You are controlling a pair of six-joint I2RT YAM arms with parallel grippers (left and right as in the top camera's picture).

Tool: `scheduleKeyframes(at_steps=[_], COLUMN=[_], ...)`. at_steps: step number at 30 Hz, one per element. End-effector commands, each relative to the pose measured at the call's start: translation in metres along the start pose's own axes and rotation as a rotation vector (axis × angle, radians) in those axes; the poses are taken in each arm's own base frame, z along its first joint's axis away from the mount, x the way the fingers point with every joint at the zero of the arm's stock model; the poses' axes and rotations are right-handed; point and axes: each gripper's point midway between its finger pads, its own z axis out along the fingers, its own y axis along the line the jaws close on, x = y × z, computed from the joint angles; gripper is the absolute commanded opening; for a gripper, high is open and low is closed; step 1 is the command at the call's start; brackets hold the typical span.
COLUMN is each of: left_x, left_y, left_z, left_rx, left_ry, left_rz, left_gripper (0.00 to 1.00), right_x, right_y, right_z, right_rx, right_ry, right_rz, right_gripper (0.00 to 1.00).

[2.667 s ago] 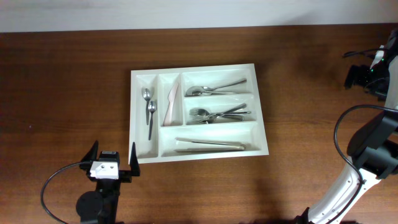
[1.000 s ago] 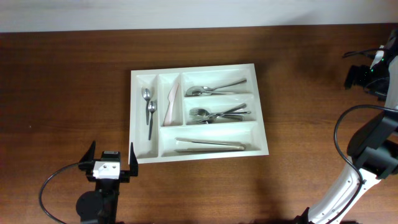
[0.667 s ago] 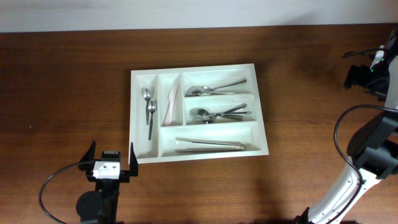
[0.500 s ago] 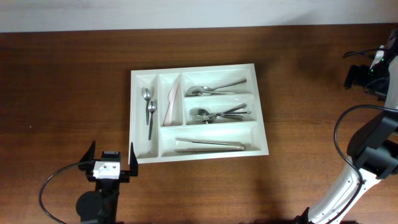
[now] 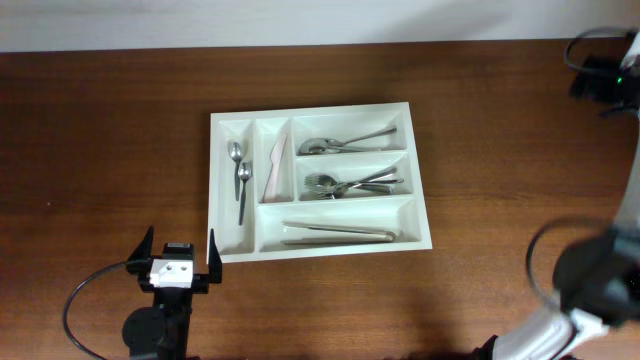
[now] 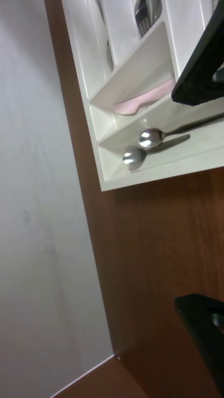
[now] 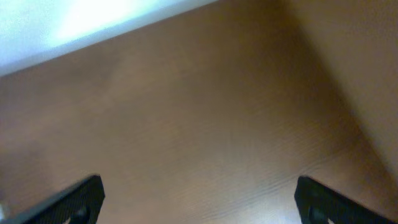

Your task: Pack container

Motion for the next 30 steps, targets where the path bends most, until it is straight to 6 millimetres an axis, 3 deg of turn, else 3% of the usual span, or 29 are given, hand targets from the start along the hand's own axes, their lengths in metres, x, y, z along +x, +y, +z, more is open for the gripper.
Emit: scheduleKeyframes(at_steps=[1,6,10,14,21,26,30], left_x=[0.002,0.002,0.002,0.002,0.002,0.002,0.002], left_y=[0.002,0.002,0.002,0.002,0.002,0.002,0.002], left_z=[0.000,0.000,0.000,0.000,0.000,0.000,0.000], left_rx=[-0.012,-0.012,-0.012,-0.012,-0.012,-0.012,-0.012], left_ry=[0.001,0.001,0.001,0.001,0.001,0.001,0.001], left_rz=[0.016,0.016,0.016,0.016,0.016,0.016,0.016], left_gripper=[0.99,0.99,0.99,0.99,0.99,0.99,0.99], right_x=[-0.018,-0.011,0.025,0.068,0.130,0.156,0.174], right_y=[0.027,0.055,0.070,0.080,0.093,0.103,0.108], right_z=[-0.068,-0.139,-0.185,-0.216,-0.245,-0.256,-0.254], right_rx=[-0.053,-0.118,-0.176,-0.240,-0.352,-0.456,-0.510], right_ry=[-0.189,-0.423,-0.529,-0.595,-0.696,-0.827,-0.920], right_rz=[-0.026,-0.061,-0.087,-0.114,-0.156,-0.169,-0.173], right_gripper=[0.99,0.99,0.99,0.99,0.99,0.99,0.99])
